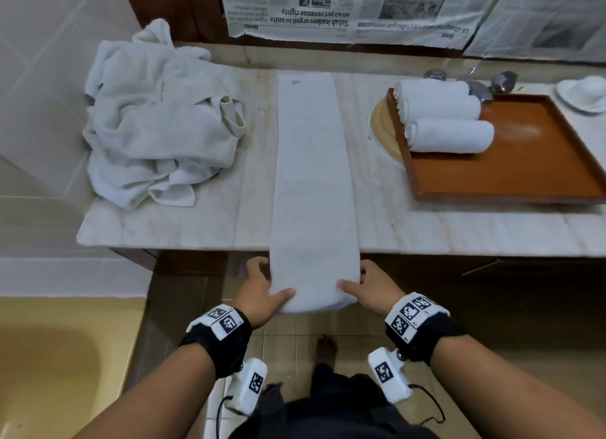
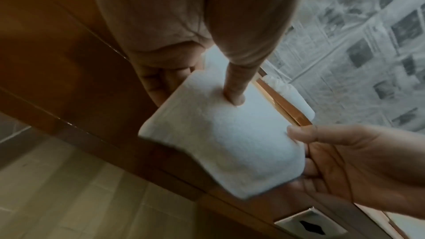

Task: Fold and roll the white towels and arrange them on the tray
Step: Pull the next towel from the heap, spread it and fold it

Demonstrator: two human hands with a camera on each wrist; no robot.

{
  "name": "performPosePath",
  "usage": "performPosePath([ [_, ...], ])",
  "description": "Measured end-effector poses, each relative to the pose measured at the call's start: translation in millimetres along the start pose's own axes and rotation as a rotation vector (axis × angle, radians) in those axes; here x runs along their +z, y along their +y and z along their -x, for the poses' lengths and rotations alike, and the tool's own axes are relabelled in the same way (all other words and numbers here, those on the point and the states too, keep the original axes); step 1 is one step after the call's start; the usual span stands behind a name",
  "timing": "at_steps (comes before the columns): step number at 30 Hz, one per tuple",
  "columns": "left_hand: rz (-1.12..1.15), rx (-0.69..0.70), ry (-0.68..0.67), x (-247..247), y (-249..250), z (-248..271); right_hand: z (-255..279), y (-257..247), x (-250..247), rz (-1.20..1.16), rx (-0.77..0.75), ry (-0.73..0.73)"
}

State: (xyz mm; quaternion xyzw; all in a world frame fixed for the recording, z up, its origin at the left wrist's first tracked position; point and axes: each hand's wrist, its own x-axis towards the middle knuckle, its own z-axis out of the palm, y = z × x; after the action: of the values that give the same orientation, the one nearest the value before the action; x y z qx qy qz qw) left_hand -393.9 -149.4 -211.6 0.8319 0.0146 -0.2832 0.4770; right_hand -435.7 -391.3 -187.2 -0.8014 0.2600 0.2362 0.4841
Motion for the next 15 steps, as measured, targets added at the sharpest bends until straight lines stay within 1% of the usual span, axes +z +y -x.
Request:
performPosePath([
  [1,0.011,0.025,-0.003,-4,0,4,7,-1,4,0.01,-0.005,0.038],
  [3,0.066,0.091,-0.007,-15,6,12,20,-8,9,-0.046,-0.044,0.144],
  [5,0.163,0.149,-0.065,-29,17,23,37,-21,8,-0.13,-0.088,0.219],
  [8,0.288,0.268,-0.149,-46,36,38,61,-36,1,-0.17,-0.157,0.219],
  [10,0.268,0.338,-0.171,-57,55,46,76,-46,-7,-0.198,-0.201,0.166],
  [12,0.332,0.384,-0.21,-64,77,50,89,-62,-19,-0.19,-0.242,0.119],
  [13,0.378,0.407,-0.228,-68,89,50,93,-72,-26,-0.178,-0.274,0.128],
  [15,0.45,0.456,-0.231,-77,115,45,95,-93,-44,-0.151,-0.371,0.209],
])
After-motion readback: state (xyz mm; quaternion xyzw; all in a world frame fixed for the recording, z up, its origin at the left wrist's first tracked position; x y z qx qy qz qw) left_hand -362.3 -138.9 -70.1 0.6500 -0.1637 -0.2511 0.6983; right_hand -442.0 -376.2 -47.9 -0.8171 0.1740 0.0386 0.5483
